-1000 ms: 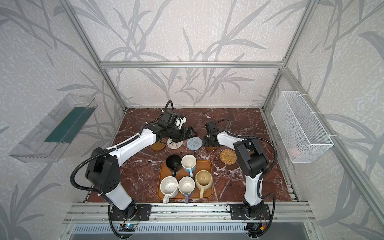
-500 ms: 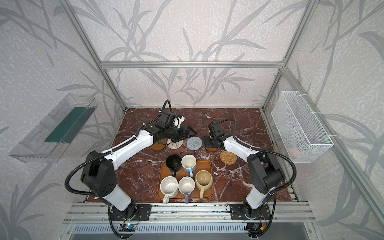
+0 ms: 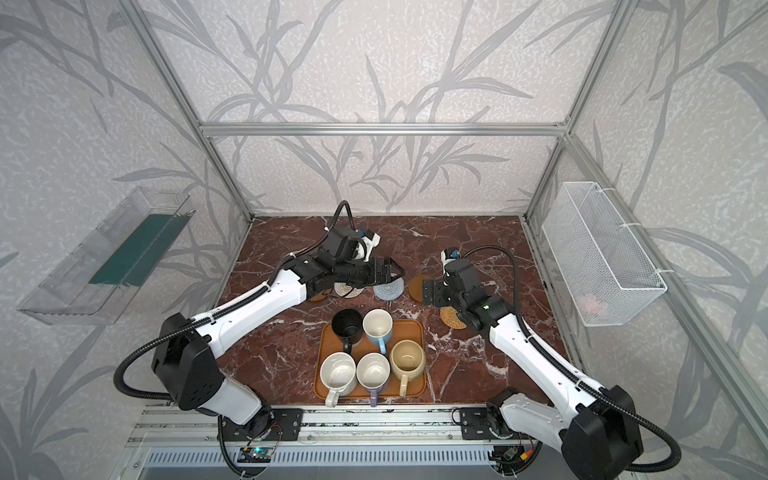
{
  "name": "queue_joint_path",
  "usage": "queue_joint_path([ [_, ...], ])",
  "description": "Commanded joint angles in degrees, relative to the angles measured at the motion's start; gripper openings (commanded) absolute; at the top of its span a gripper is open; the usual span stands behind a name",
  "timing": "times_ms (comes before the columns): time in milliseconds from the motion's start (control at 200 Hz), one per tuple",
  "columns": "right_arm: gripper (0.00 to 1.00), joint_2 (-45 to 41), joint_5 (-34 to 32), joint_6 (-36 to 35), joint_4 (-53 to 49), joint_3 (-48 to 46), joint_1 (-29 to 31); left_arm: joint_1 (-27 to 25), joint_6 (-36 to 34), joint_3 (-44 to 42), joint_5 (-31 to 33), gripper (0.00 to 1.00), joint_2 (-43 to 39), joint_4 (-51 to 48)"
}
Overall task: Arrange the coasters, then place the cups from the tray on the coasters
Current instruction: 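Shift the right gripper over the rattan coaster while the left gripper hovers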
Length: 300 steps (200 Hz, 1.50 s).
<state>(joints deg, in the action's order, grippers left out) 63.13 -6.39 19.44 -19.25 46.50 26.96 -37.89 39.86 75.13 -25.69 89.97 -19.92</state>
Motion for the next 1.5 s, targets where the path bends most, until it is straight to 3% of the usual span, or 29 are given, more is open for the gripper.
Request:
queue_joint_path([
  [0, 0.99, -0.8, 1.7, -0.2, -4.1, -2.6, -2.1, -1.6, -2.8, 3.7, 1.7, 0.97, -0.2, -3.1],
  [145, 0.99, -1.2, 1.2, 1.6, -7.3, -4.3, -3.9, -2.4, -10.2, 10.9, 1.7, 0.97, 3.6, -13.1],
  [235, 1.00, -1.0, 2.0, 2.3, -6.7, -5.8, -6.0, -2.5, -11.3, 12.7, 1.8, 0.97, 5.5, -14.5],
  [330, 0.89, 1.2, 4.4, 2.8, -5.5, -6.7, -9.5, -2.9, -9.9, 12.1, 0.1, 0.97, 6.6, -11.5],
  [530, 0.83, 7.1, 4.7, 2.0, -8.6, -4.5, -13.3, -4.3, -9.3, 11.9, -0.5, 0.96, 7.8, -9.8],
  [785, 0.69, 14.3, 7.1, -1.3, -12.4, -1.3, -14.6, -4.4, -11.8, 14.2, -1.1, 0.97, 9.4, -13.4],
  [865, 0.57, 16.0, 7.7, -1.4, -12.1, -1.0, -14.6, -4.4, -12.1, 13.9, -0.4, 0.98, 9.2, -13.4],
  [1025, 0.49, 19.8, 9.6, -2.3, -12.4, 0.9, -14.6, -4.3, -11.8, 12.8, -0.2, 0.98, 8.9, -12.3],
  [1495, 0.47, 27.2, 8.7, -3.5, -16.1, 5.5, -13.8, -4.3, -11.1, 11.1, 0.0, 0.98, 7.9, -10.6],
])
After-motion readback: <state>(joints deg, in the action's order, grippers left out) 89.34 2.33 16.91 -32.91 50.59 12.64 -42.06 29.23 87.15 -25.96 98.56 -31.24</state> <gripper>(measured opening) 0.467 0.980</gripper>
